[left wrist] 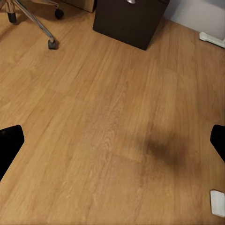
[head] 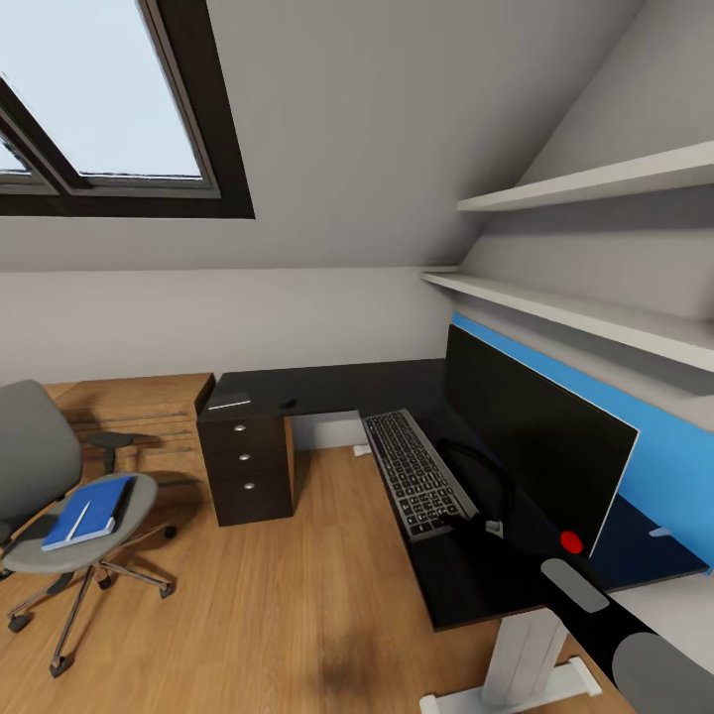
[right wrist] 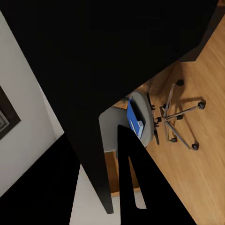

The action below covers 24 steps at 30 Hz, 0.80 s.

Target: In the bedroom, organize the workspace by keeping the computer under the desk, ensuring the monitor is on the desk, placing the keyboard on the desk next to the monitor, placing the mouse on the desk next to the keyboard, moving the folder from the swivel chair onto the desk next to the mouse, stacking the notebook on top of the folder with the pen on top of the notebook, and positioning the swivel chair next to the desk.

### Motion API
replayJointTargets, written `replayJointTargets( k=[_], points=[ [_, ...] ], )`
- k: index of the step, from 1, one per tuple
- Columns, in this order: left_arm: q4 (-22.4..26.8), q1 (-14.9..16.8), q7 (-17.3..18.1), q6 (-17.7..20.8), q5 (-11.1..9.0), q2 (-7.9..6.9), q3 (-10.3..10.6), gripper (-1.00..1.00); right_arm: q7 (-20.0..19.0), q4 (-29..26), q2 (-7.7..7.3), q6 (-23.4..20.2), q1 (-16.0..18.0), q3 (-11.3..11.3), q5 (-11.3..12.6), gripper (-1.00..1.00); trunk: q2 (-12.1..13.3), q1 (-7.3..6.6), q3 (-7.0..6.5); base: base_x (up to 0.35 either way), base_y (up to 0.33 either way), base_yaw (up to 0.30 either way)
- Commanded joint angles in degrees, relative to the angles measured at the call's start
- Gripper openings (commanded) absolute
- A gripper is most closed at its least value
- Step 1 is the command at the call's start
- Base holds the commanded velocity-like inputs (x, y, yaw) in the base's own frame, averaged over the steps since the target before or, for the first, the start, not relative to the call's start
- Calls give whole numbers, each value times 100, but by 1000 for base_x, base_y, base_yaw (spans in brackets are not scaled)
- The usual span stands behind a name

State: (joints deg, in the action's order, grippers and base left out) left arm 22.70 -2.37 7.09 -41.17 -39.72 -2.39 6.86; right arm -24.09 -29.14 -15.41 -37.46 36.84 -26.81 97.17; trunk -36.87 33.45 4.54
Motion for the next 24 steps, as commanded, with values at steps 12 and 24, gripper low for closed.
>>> replayJointTargets(
  k=[12, 24],
  points=[
    [7, 0, 21, -13, -62, -7, 28, 100, -36, -2, -4, 2, 8, -38, 23, -100, -8, 2, -19, 0, 0, -117],
    [7, 0, 21, -13, -62, -4, 26, 100, -40, -4, 2, 2, 8, -42, 25, -100, -8, 2, -26, 0, 0, -74]
  ],
)
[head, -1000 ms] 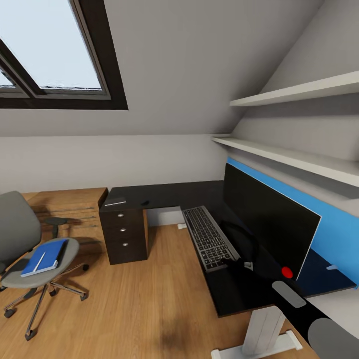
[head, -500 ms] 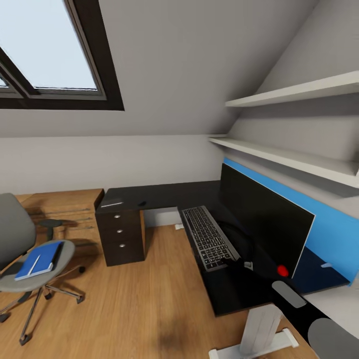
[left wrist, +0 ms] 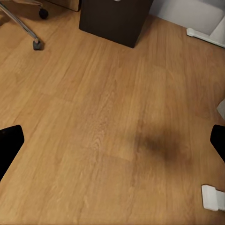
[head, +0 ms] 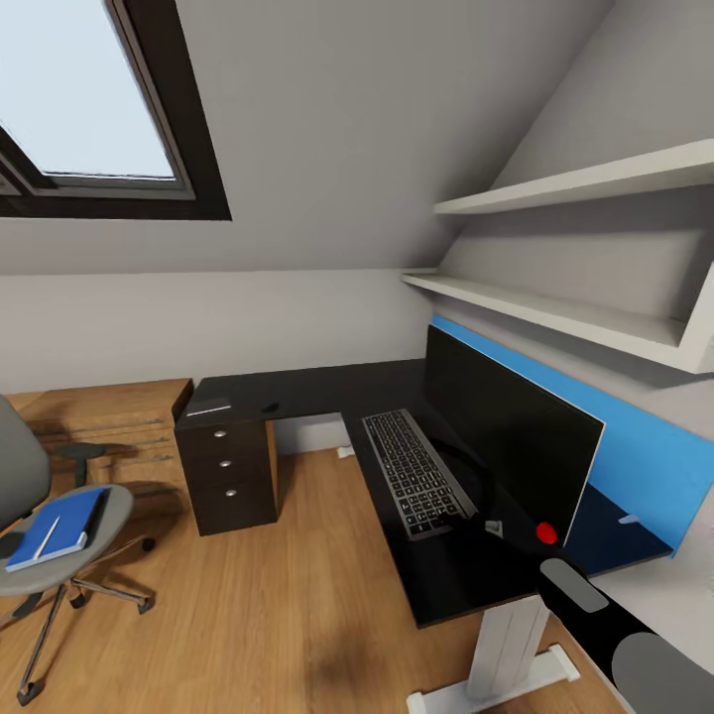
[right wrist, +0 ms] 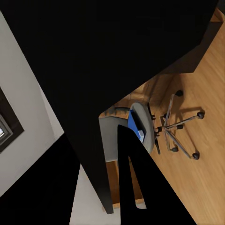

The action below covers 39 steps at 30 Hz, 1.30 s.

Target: In the bedroom, organize the workspace by keeping the computer under the desk, ensuring the monitor is on the desk, placing the keyboard on the desk next to the monitor, placing the mouse on the desk next to the keyboard, moving the folder from the swivel chair onto the desk next to the mouse, stacking the notebook on top of the folder with the pen on top of the notebook, and positioning the swivel chair next to the desk.

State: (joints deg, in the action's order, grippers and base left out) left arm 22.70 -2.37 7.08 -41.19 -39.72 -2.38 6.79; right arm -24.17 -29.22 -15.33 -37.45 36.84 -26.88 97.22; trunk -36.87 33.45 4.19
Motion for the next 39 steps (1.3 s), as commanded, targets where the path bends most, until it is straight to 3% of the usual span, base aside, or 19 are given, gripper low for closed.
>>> replayJointTargets(
  k=[1, 31, 39],
  points=[
    [7, 0, 22, -12, -62, -6, 33, 100, -33, 4, -6, 1, 8, -35, 19, -100, -8, 2, 9, 0, 0, -6],
    [7, 0, 29, -12, -62, 1, 33, 100, -49, 0, 21, -9, 8, -34, 16, -100, -8, 2, 46, -1, 0, 57],
    [7, 0, 31, -12, -62, -1, 39, 100, -50, 4, 19, 0, 8, -36, 17, -100, -8, 2, 46, -182, -95, 2]
  ],
)
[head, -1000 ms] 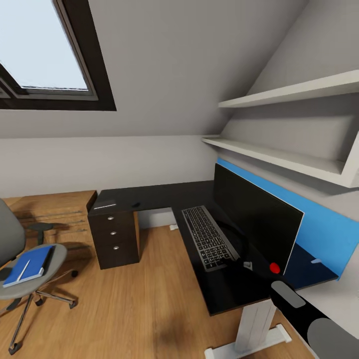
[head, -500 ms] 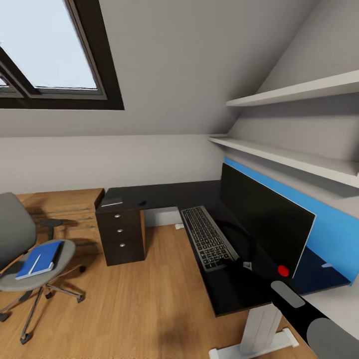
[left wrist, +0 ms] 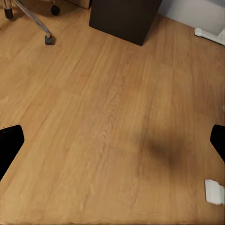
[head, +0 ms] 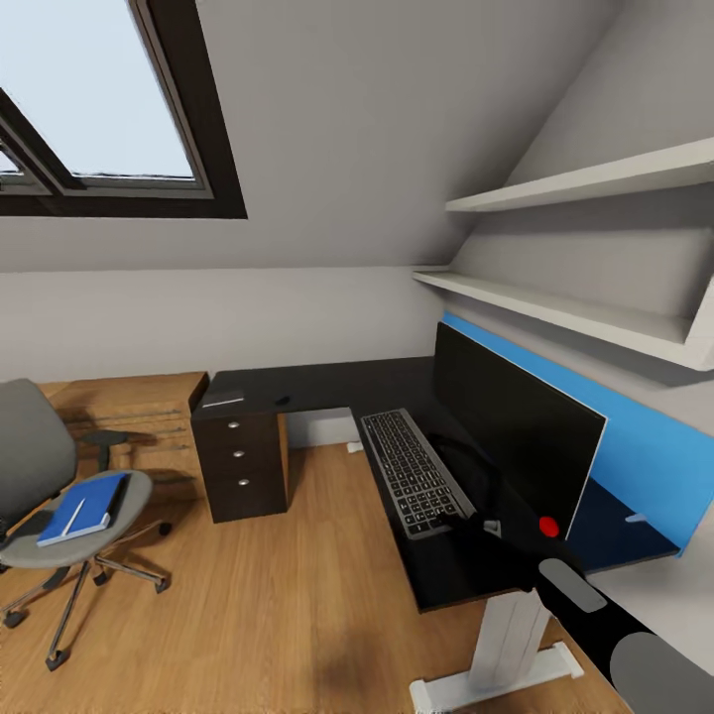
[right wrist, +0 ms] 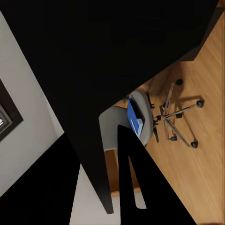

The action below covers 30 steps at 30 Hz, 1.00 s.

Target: In the bedroom, organize the workspace by keeping the computer under the desk, ensuring the monitor is on the desk, placing the keyboard on the desk next to the monitor, placing the mouse on the desk next to the keyboard, moving the folder from the swivel chair onto the desk next to the mouse, stacking the notebook on top of the folder with the pen on top of the notebook, and positioning the swivel chair next to the desk.

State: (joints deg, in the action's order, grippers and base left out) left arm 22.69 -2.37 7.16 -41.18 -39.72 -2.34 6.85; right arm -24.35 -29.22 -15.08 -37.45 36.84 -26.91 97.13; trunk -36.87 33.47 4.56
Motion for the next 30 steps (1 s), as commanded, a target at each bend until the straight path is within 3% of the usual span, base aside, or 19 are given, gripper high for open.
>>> replayJointTargets(
  k=[1, 30],
  points=[
    [7, 0, 20, -12, -62, -5, 34, 100, -32, 4, -8, 0, 7, -34, 25, -100, -8, 0, 9, -155, -95, 0],
    [7, 0, 6, -23, -57, 7, 46, 100, -26, 4, -4, 0, 7, -34, 17, -100, -8, 0, 9, -16, -59, 0]
  ],
)
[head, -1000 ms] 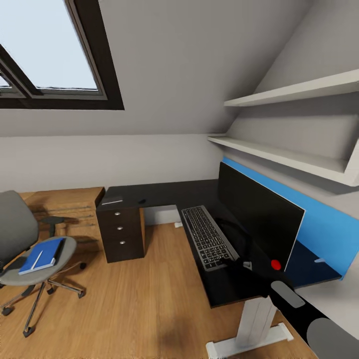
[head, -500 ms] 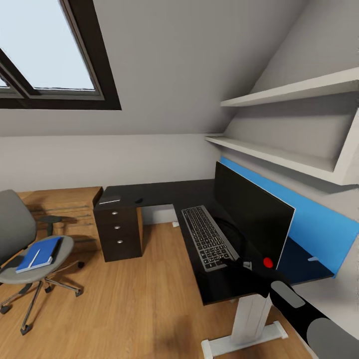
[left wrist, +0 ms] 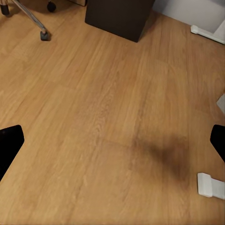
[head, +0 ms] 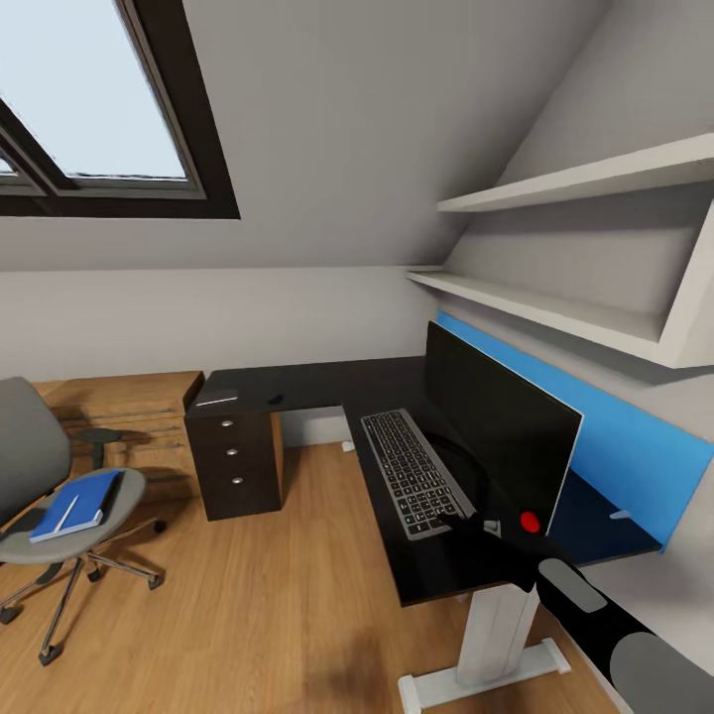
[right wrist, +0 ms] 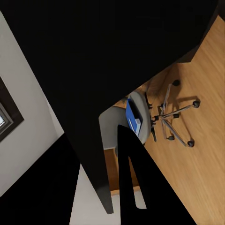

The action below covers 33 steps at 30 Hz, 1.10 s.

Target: In the bedroom, organize the workspace by keeping the computer under the desk, ensuring the monitor is on the desk, placing the keyboard on the desk next to the monitor, placing the mouse on the desk next to the keyboard, moving the folder from the swivel chair onto the desk next to the mouse, stacking the notebook on top of the folder with the pen on top of the notebook, and positioning the swivel chair next to the desk.

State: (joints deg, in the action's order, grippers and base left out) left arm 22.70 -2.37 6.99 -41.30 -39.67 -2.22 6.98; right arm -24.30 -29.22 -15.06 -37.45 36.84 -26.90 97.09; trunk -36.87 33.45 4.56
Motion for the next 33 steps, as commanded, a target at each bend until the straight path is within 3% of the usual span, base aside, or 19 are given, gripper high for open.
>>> replayJointTargets(
  k=[1, 12, 33],
  points=[
    [7, 0, 24, -13, -60, -4, 34, 100, -32, 4, -4, 1, 8, -35, 21, -100, -8, 2, 9, -2, -1, 0],
    [8, 0, 56, -27, -11, 34, 75, 100, -31, 4, 0, 1, 8, -40, 26, -100, -8, 2, 9, 0, 0, 0],
    [7, 0, 13, 0, -64, 22, 54, 100, -34, 1, 14, 6, 8, -61, 12, -100, -850, 463, 386, 0, 0, 0]
  ],
)
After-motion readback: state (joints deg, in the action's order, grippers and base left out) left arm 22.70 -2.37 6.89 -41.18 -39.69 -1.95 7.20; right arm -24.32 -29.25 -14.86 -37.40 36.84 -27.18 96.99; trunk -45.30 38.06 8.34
